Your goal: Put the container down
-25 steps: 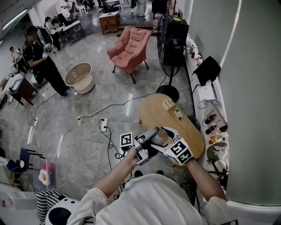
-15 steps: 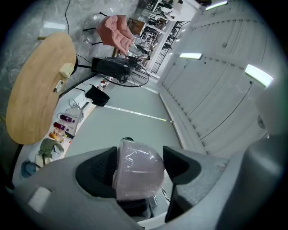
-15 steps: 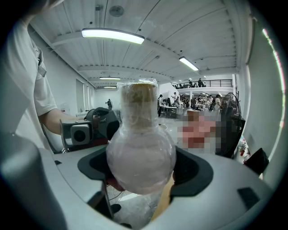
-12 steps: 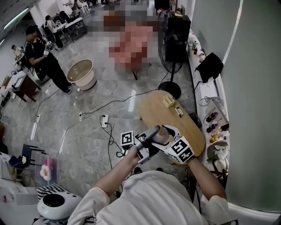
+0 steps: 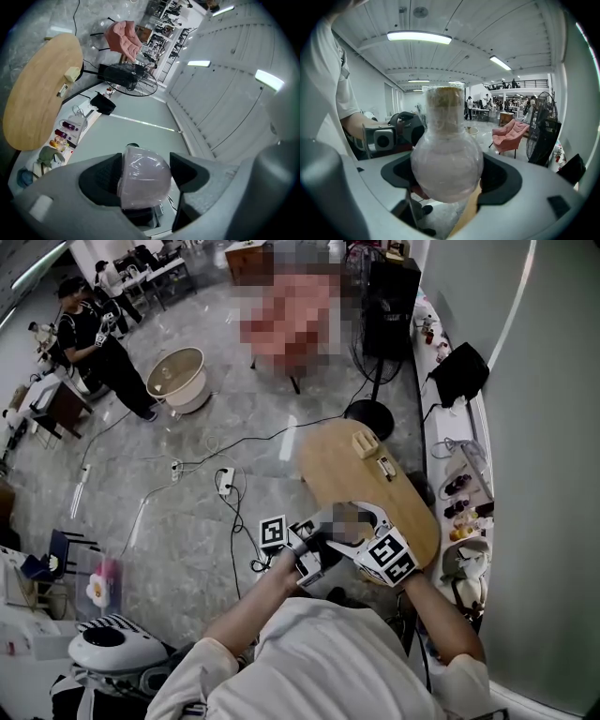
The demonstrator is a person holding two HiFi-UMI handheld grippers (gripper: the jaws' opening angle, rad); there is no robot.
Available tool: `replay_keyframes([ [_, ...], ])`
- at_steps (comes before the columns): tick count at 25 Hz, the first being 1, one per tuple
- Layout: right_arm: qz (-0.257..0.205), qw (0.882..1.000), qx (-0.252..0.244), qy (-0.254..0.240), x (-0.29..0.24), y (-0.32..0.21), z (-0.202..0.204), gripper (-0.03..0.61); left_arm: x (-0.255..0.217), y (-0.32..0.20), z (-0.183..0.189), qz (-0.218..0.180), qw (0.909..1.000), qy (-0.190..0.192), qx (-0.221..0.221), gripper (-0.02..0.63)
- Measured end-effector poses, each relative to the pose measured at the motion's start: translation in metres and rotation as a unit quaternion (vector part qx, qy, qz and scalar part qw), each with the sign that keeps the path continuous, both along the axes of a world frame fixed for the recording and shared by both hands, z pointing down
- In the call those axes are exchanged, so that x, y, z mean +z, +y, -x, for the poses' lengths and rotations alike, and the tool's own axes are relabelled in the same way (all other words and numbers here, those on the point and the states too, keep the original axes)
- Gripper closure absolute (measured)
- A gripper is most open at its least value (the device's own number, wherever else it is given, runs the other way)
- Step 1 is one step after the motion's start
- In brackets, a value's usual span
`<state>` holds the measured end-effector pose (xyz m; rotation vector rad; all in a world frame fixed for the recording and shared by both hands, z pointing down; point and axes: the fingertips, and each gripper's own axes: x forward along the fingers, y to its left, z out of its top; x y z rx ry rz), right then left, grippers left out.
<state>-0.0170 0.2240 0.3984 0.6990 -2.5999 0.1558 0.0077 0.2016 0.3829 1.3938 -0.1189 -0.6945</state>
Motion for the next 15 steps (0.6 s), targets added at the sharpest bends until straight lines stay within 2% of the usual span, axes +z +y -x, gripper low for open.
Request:
replay_keyframes([
  [8,0.009,1.0,0.019,0.004,0.016,-0.046,0.02,0.183,0.015,-0.045,0.02,0.015,0.9997,0.004,0.019,0.302],
  [15,-0.008,0.998,0.065,-0.011,0.015,-0.111,0.057,0.184,0.016,-0.108,0.053,-0.011,0.998,-0.009,0.062,0.301],
])
